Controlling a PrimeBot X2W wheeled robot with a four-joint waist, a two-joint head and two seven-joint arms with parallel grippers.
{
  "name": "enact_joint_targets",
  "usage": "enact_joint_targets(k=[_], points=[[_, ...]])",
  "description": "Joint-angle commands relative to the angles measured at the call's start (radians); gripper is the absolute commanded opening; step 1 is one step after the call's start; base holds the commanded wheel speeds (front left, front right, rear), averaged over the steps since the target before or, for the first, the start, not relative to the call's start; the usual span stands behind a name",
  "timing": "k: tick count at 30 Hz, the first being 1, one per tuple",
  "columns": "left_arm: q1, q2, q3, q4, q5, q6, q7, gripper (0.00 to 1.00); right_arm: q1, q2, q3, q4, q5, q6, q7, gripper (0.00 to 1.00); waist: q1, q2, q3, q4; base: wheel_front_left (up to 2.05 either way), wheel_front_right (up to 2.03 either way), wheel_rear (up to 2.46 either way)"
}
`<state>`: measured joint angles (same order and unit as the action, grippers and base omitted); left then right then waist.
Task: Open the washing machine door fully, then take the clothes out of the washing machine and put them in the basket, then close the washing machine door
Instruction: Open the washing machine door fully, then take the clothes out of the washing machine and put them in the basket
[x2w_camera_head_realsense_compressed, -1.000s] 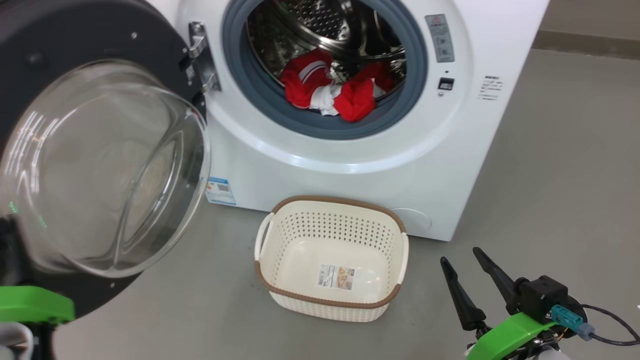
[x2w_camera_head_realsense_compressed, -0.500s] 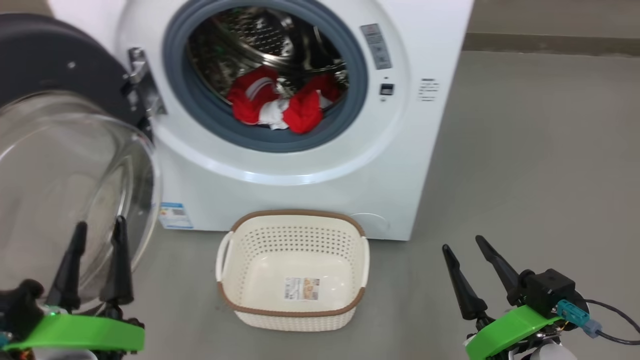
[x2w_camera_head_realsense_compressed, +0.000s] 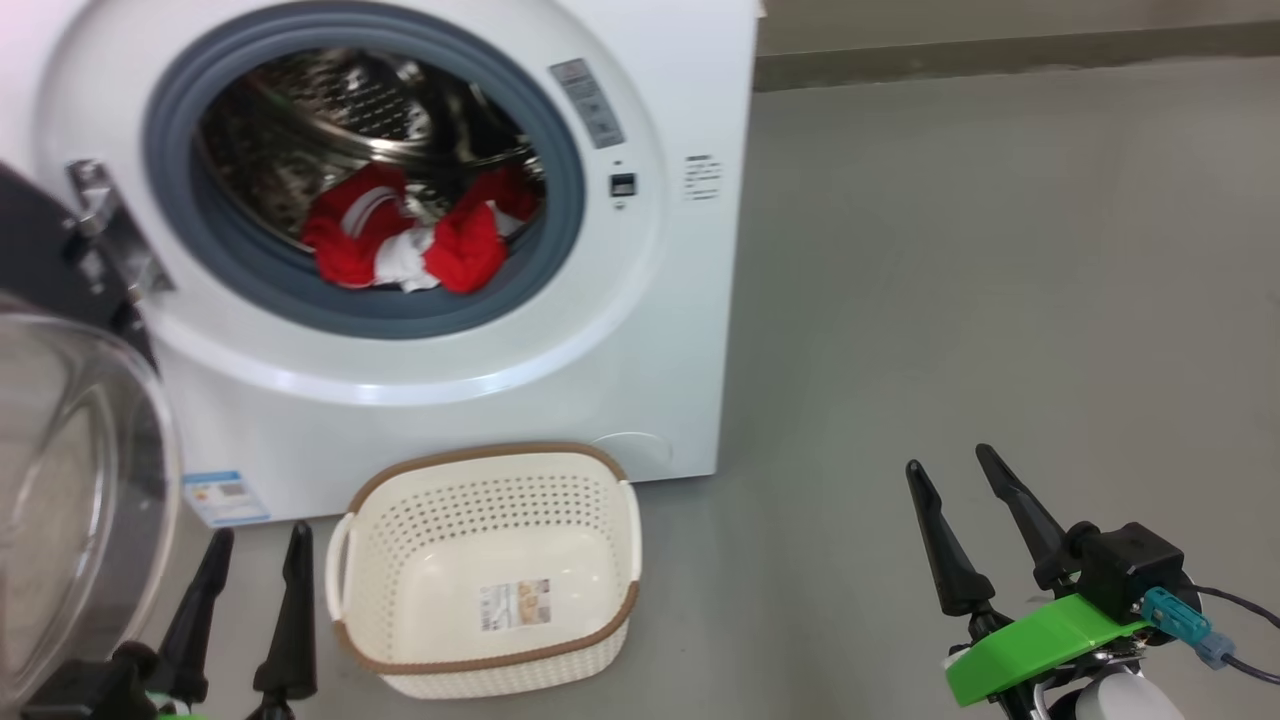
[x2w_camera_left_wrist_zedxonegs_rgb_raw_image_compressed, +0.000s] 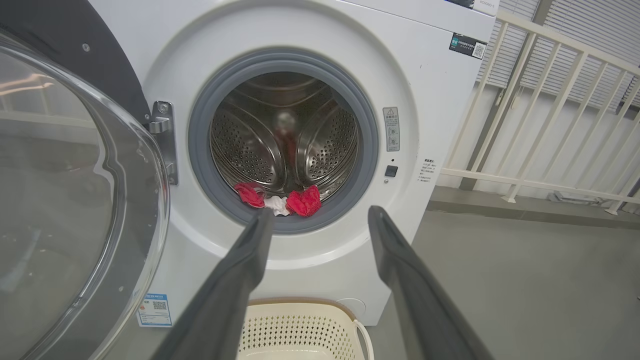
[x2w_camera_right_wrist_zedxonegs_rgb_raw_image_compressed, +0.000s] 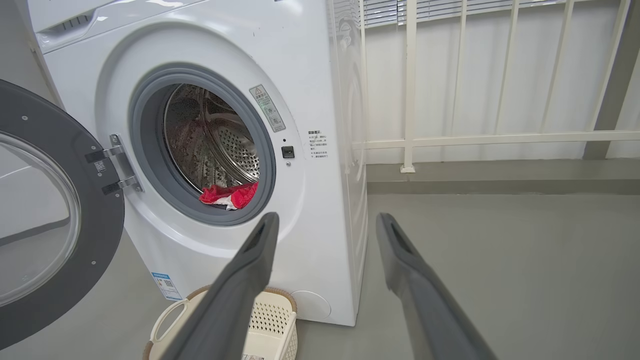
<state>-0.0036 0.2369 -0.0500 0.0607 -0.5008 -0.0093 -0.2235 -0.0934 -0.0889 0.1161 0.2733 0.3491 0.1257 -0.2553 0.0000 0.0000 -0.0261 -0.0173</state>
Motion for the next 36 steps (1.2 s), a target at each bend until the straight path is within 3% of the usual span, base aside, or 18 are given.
enact_joint_targets(k=[1, 9, 19, 36], points=[[-0.012, 0.021, 0.038, -0.024, 0.014, 0.006, -0.015, 1.0, -0.041, -0.002, 0.019, -0.032, -0.008, 0.005, -0.006, 1.0, 0.0, 0.0, -0.008, -0.051, 0.0, 0.0, 0.0], [0.089, -0.02, 0.061, -0.003, 0.035, 0.017, -0.035, 1.0, -0.026, -0.01, 0.034, -0.057, 0.018, 0.005, -0.006, 1.0, 0.0, 0.0, -0.033, -0.117, 0.0, 0.0, 0.0], [0.132, -0.073, 0.13, 0.015, 0.106, 0.02, -0.038, 1.0, 0.019, -0.024, 0.029, -0.076, 0.034, 0.005, -0.006, 1.0, 0.0, 0.0, -0.056, -0.13, 0.0, 0.0, 0.0], [0.163, -0.136, 0.209, 0.051, 0.215, -0.055, -0.038, 1.0, 0.036, -0.038, 0.057, -0.07, 0.044, 0.005, -0.006, 1.0, 0.0, 0.0, -0.073, -0.106, 0.0, 0.0, 0.0]])
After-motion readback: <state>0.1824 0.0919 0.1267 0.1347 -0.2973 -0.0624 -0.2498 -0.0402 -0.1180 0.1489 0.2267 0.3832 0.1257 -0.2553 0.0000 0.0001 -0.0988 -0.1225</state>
